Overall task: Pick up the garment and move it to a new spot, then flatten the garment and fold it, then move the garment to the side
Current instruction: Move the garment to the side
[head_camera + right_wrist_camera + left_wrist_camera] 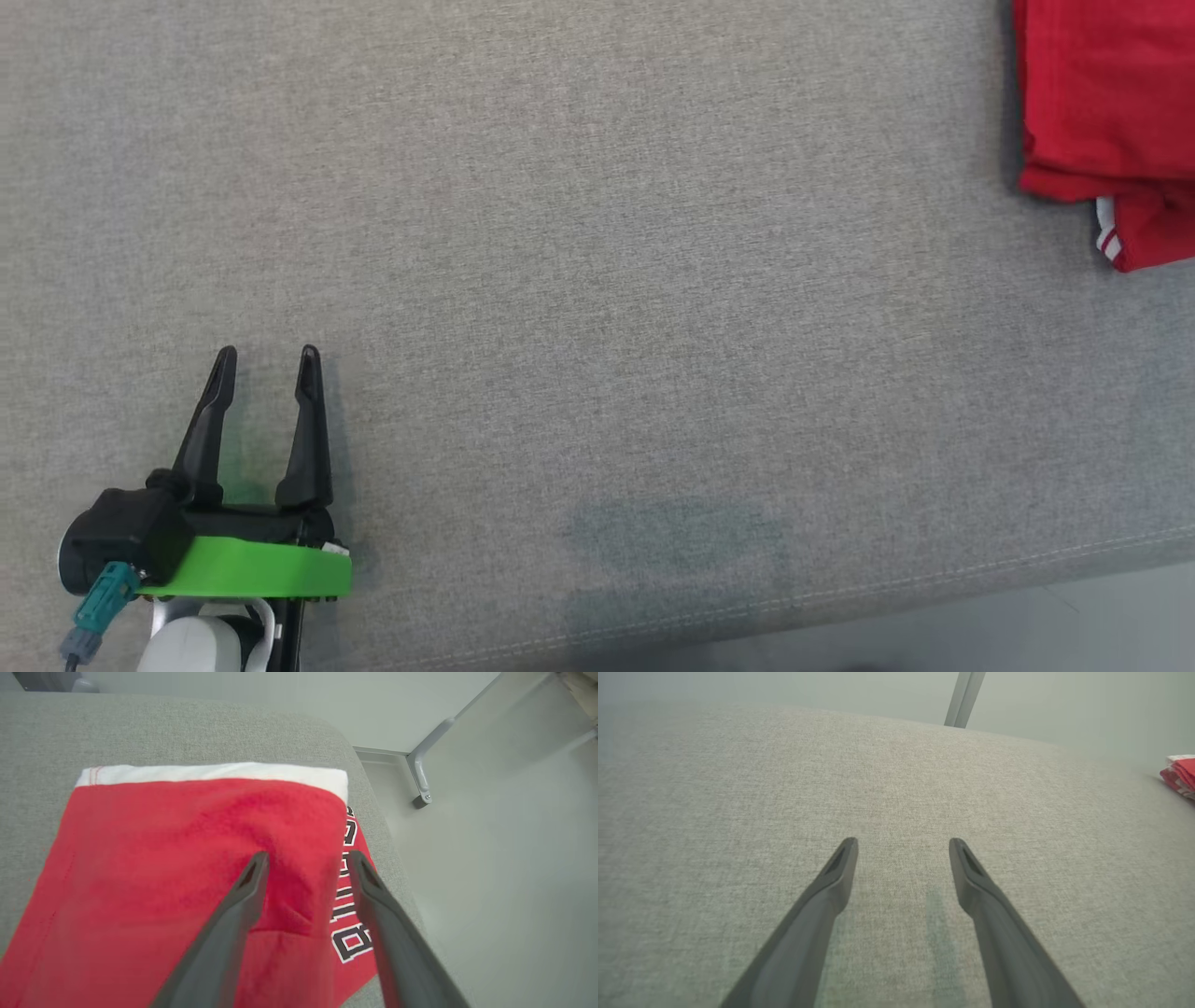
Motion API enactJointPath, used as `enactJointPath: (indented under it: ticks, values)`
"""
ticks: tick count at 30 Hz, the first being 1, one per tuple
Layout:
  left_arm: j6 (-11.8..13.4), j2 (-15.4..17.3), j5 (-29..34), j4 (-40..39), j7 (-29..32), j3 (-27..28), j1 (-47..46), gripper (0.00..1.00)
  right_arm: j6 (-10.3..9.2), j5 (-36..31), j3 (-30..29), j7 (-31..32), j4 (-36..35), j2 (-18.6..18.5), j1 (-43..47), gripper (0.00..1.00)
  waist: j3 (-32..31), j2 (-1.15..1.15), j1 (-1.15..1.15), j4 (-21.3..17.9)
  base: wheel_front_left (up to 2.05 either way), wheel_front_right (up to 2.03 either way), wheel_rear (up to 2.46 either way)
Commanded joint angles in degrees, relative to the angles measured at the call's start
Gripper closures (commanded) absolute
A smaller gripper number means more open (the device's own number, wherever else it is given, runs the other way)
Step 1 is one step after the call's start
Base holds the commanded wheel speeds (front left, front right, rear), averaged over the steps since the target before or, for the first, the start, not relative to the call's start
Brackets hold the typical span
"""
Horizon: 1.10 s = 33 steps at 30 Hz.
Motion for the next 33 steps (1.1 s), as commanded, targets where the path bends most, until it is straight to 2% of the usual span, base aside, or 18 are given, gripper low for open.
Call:
enactJointPath:
  ticks: [1, 8, 16, 23, 28, 29, 30, 33]
  values:
    - [-0.02, -0.16, -0.13, 0.14, 0.03, 0.31, -0.64, 0.0, -0.11, -1.13, -0.15, -2.6, 0.65, 0.03, 0.0, 0.0, 0.38, 0.49, -0.01, 0.9, 0.0, 0.0, 0.0]
    - [-0.02, -1.36, -0.06, 0.13, 0.03, 1.08, 0.65, 0.0, -0.11, -7.25, -0.56, -18.59, 5.05, -0.67, 0.73, 0.0, -1.28, 0.49, -0.01, 1.91, 0.0, 0.0, 0.0]
    - [-0.02, -2.72, 0.22, -0.19, 0.03, 2.71, 3.56, 0.0, -0.11, -3.48, 3.21, -32.08, 1.19, 2.88, 3.46, 0.0, -7.49, 0.49, -0.01, 0.6, 0.0, 0.0, 0.0]
    - [-0.02, -3.57, 0.94, -0.21, 0.03, 4.21, 7.28, 0.0, -0.11, 0.04, 8.11, -36.63, -7.14, 6.33, 12.2, 0.0, -15.65, 0.49, -0.01, -0.65, 0.0, 0.0, 0.0]
    - [-0.02, -4.07, 1.61, -0.36, 0.03, 5.16, 9.27, 0.0, -0.11, 0.73, 8.27, -37.81, -11.93, 8.45, 19.65, 0.0, -19.73, 0.49, -0.01, -0.87, 0.0, 0.0, 0.0]
    - [-0.02, -4.25, 2.03, -0.18, 0.03, 5.4, 10.46, 0.0, -0.1, 0.2, 7.66, -38.77, -13.79, 9.97, 23.98, 0.0, -21.81, 0.49, -0.01, -0.77, 0.0, 0.0, 0.0]
    - [-0.02, -4.25, 2.03, -0.18, 0.03, 5.4, 10.46, 0.0, -0.1, 0.2, 7.66, -38.77, -13.79, 9.97, 23.98, 0.0, -21.81, 0.49, -0.01, -0.77, 0.0, 0.0, 0.0]
    - [-0.02, -4.45, 2.37, -0.53, 0.03, 6.03, 12.14, 0.0, -0.11, 0.72, 6.12, -39.65, -15.28, 13.18, 30.41, 0.0, -24.43, 0.49, -0.01, -0.43, 0.0, 0.0, 0.0]
